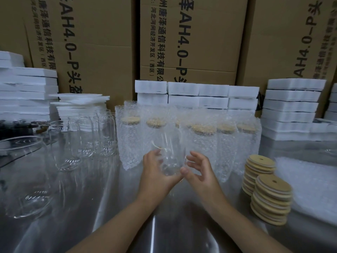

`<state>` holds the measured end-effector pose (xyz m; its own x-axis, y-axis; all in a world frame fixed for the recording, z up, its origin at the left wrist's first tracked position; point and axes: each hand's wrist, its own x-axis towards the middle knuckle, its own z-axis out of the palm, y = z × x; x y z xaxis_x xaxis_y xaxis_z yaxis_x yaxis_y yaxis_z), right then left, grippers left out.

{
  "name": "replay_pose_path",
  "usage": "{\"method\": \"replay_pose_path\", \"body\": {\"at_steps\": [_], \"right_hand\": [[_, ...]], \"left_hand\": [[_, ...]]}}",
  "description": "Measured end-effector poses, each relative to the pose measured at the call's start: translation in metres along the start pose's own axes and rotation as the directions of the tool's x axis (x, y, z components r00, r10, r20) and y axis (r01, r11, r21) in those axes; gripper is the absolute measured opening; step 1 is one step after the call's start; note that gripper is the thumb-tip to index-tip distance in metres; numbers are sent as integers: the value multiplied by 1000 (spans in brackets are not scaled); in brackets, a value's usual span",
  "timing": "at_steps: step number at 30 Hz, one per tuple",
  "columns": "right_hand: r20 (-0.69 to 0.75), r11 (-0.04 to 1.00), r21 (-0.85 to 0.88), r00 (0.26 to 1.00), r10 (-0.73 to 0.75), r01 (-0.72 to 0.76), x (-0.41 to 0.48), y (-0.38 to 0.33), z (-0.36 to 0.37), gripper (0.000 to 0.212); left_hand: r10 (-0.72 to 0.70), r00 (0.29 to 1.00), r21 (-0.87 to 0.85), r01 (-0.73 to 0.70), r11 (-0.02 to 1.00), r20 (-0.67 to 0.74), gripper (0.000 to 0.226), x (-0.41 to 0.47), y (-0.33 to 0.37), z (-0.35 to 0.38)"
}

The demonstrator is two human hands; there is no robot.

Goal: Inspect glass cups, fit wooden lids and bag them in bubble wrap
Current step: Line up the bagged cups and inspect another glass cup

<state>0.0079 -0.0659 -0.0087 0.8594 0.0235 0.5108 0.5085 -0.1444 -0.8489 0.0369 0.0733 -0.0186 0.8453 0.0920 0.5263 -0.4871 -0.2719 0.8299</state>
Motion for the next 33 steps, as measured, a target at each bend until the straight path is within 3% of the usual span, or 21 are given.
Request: {"method": "replay_pose_path", "body": {"at_steps": [4, 8, 13, 16, 18, 23, 33], "right_hand": [[10, 995, -85, 998, -55, 56, -4, -2, -1, 40], [25, 996, -50, 997, -71, 72, -4, -3, 1, 46], [52, 985, -113, 991, -127, 132, -8, 3, 5, 71], [59, 981, -123, 987, -147, 153, -10, 2, 5, 81], [43, 981, -122, 988, -148, 152, -11, -2, 5, 86], [-23, 981, -91, 985, -171, 169, -14, -11, 1, 84], [-77, 988, 16, 986, -151, 152, -13, -12, 0, 63]], "left_hand": [[-124, 992, -273, 121, 954, 4, 113, -2, 7, -2], [-288, 956, -517, 278, 809, 64, 118, -1, 15, -6], [-424, 814, -625, 579, 524, 398, 89, -2, 21, -10], [-419, 727, -618, 684, 386, 543, 97, -6, 21, -10], [-414, 679, -570, 734, 368, 606, 102, -9, 21, -8], [-375, 583, -489, 811, 321, 721, 89, -14, 28, -6], [-307, 583, -465, 800, 378, 752, 70, -15, 29, -8]]}}
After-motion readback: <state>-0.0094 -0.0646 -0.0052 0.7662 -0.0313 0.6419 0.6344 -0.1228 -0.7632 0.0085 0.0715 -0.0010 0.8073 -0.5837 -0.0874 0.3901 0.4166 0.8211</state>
